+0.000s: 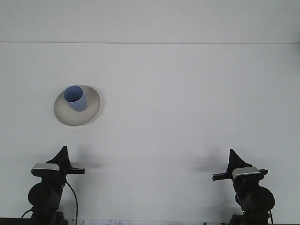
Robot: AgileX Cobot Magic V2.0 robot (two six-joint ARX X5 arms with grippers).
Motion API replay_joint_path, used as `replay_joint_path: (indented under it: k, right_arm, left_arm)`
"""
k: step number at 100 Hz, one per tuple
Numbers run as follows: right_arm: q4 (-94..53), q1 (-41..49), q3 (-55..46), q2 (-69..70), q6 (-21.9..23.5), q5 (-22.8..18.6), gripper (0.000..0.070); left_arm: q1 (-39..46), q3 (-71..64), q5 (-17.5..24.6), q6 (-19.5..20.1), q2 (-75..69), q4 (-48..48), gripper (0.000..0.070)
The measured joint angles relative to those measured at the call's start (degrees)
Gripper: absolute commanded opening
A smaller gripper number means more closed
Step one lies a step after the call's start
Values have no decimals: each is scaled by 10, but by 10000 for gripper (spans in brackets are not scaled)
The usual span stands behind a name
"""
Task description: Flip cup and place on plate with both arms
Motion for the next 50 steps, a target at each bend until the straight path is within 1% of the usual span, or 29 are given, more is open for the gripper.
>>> replay_joint_path:
  k: [17,20,32,50]
  right_arm:
    - [9,-1,-26,0,33,58,7]
    - [11,-2,-27,0,37,63,7]
    - [21,-2,-27,-1,47,63,7]
    - [32,-2,-27,-1,49,63,7]
  left_arm:
    - [0,0,0,0,0,0,14]
    - [0,0,0,0,0,0,14]
    - [0,0,0,0,0,0,14]
    - [0,0,0,0,0,0,14]
